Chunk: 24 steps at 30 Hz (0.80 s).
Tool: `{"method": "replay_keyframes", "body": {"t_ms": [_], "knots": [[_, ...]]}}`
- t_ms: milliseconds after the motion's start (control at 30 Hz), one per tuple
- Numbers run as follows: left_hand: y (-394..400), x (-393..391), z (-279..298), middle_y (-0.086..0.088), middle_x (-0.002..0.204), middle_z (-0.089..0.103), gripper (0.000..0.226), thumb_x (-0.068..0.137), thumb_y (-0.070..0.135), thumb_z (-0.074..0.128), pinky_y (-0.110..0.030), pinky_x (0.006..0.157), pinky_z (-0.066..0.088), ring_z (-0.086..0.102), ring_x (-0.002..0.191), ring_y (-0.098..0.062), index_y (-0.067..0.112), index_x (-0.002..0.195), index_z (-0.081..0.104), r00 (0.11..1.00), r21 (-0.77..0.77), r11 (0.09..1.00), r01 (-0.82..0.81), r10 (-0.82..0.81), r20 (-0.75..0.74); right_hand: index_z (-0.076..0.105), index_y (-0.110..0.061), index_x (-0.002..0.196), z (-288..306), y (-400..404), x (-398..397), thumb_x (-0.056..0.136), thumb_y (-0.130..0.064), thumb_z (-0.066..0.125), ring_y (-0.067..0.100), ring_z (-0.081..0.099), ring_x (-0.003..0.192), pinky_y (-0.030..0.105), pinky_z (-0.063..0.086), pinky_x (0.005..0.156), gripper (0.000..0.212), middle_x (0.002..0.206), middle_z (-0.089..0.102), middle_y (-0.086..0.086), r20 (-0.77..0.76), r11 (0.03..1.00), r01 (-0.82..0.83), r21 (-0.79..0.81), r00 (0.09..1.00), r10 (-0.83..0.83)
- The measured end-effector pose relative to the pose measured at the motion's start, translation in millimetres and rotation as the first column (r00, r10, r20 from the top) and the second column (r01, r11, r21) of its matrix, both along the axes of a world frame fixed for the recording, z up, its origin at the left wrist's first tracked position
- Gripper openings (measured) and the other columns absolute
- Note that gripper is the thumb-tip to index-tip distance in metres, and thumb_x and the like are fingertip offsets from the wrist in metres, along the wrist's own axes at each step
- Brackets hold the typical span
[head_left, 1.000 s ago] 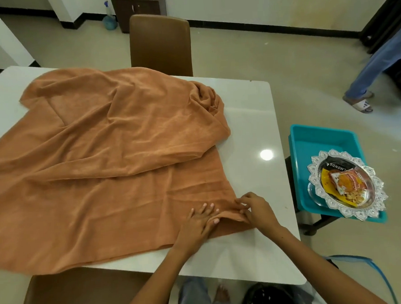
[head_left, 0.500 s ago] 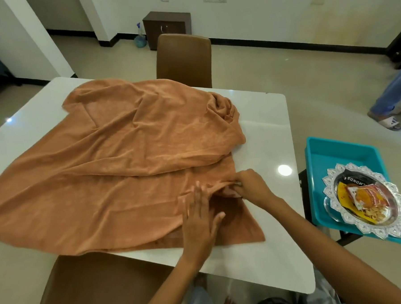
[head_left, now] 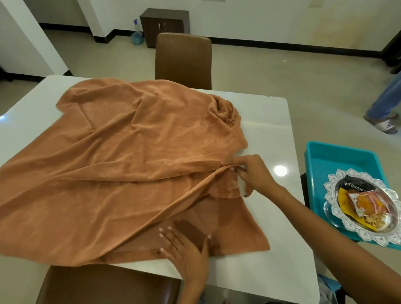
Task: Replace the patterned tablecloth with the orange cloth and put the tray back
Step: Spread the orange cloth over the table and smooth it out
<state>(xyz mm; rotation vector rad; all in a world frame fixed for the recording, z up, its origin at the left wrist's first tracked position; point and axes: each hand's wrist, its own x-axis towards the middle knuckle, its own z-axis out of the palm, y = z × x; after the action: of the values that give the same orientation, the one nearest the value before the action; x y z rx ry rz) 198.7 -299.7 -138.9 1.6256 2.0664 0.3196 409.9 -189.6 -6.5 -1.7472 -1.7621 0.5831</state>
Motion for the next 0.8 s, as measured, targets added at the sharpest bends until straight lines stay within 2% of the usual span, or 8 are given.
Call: {"method": "replay_keyframes", "body": {"t_ms": [167, 267, 400, 500, 567, 667, 733, 800], "knots": [[6.0, 1.6, -23.6, -0.031, 0.143, 0.035, 0.117, 0.075, 0.086, 0.011, -0.044, 0.109, 0.01, 0.03, 0.133, -0.041, -0.01, 0.141, 0.023, 0.997, -0.147, 0.986, 0.074, -0.068, 0.042, 0.074, -0.014, 0.098, 8.8, 18.8, -7.9, 0.087, -0.004, 0.061, 0.009, 0.054, 0.088, 0.022, 0.042, 0.083, 0.02, 0.097, 0.069, 0.0, -0.052, 0.996, 0.059, 0.066, 0.997, -0.056], [7.7, -13.1, -27.1, -0.029, 0.143, 0.037, 0.111, 0.078, 0.083, 0.013, -0.037, 0.113, 0.0, 0.027, 0.132, -0.037, -0.008, 0.14, 0.026, 0.994, -0.065, 0.993, 0.101, -0.103, -0.04, 0.074, -0.012, 0.099, 13.6, 44.6, -1.2, 0.085, -0.001, 0.059, 0.021, 0.063, 0.087, 0.026, 0.046, 0.08, 0.023, 0.097, 0.072, 0.012, -0.054, 0.981, 0.144, 0.128, 0.989, -0.138], [-2.1, -50.5, -33.8, -0.021, 0.146, 0.037, 0.097, 0.086, 0.075, 0.017, -0.041, 0.11, 0.017, 0.03, 0.135, -0.032, -0.003, 0.141, 0.035, 0.955, 0.031, 0.967, 0.254, -0.246, -0.165, 0.074, -0.011, 0.098, 31.8, 80.4, 19.9, 0.082, 0.004, 0.054, 0.023, 0.066, 0.089, 0.03, 0.052, 0.088, 0.03, 0.096, 0.072, 0.011, -0.083, 0.944, 0.249, 0.215, 0.968, -0.237], [-14.2, -79.8, -38.6, -0.02, 0.149, 0.032, 0.093, 0.088, 0.072, 0.016, -0.04, 0.114, 0.014, 0.017, 0.143, -0.029, -0.002, 0.142, 0.033, 0.944, 0.102, 0.962, 0.253, -0.222, -0.243, 0.075, -0.007, 0.094, 49.7, 79.7, 47.7, 0.075, 0.009, 0.05, 0.014, 0.064, 0.089, 0.014, 0.047, 0.086, 0.035, 0.093, 0.071, 0.004, -0.167, 0.899, 0.317, 0.301, 0.946, -0.278], [-18.3, -99.2, -40.2, -0.023, 0.149, 0.03, 0.095, 0.087, 0.073, 0.013, -0.046, 0.107, 0.022, 0.02, 0.141, -0.033, -0.002, 0.144, 0.024, 0.947, 0.133, 0.973, 0.191, -0.146, -0.287, 0.075, -0.007, 0.09, 43.4, 59.0, 78.6, 0.072, 0.01, 0.052, 0.014, 0.065, 0.088, 0.019, 0.049, 0.086, 0.034, 0.092, 0.071, 0.003, -0.108, 0.901, 0.314, 0.301, 0.949, -0.295], [-9.0, -125.2, -35.4, -0.029, 0.15, 0.023, 0.098, 0.086, 0.072, 0.006, -0.056, 0.103, 0.024, 0.025, 0.137, -0.041, -0.006, 0.145, 0.017, 0.952, 0.128, 0.99, 0.05, -0.008, -0.307, 0.075, -0.02, 0.07, 18.5, 24.3, 119.6, 0.073, -0.001, 0.064, 0.021, 0.066, 0.084, 0.027, 0.051, 0.076, 0.022, 0.081, 0.073, 0.002, 0.438, 0.957, 0.229, -0.18, 0.89, -0.13], [1.6, -133.9, -28.2, -0.034, 0.149, 0.018, 0.092, 0.09, 0.066, 0.003, -0.061, 0.105, 0.022, 0.021, 0.137, -0.045, -0.006, 0.146, 0.015, 0.952, 0.154, 0.987, -0.042, 0.086, -0.295, 0.075, -0.026, 0.069, 8.9, 8.7, 113.8, 0.077, -0.014, 0.069, 0.011, 0.061, 0.081, 0.019, 0.047, 0.07, 0.016, 0.076, 0.07, -0.008, 0.566, 0.668, 0.239, -0.705, 0.756, 0.328], [12.6, -129.0, -14.9, -0.034, 0.15, 0.017, 0.078, 0.095, 0.053, 0.008, -0.061, 0.106, 0.019, 0.015, 0.139, -0.046, -0.005, 0.147, 0.015, 0.954, 0.19, 0.976, -0.111, 0.158, -0.255, 0.069, -0.021, 0.108, 6.1, 5.6, 91.8, 0.083, -0.013, 0.065, 0.008, 0.057, 0.094, 0.018, 0.043, 0.079, 0.027, 0.109, 0.067, -0.004, 0.552, 0.537, 0.247, -0.807, 0.64, 0.534]]}}
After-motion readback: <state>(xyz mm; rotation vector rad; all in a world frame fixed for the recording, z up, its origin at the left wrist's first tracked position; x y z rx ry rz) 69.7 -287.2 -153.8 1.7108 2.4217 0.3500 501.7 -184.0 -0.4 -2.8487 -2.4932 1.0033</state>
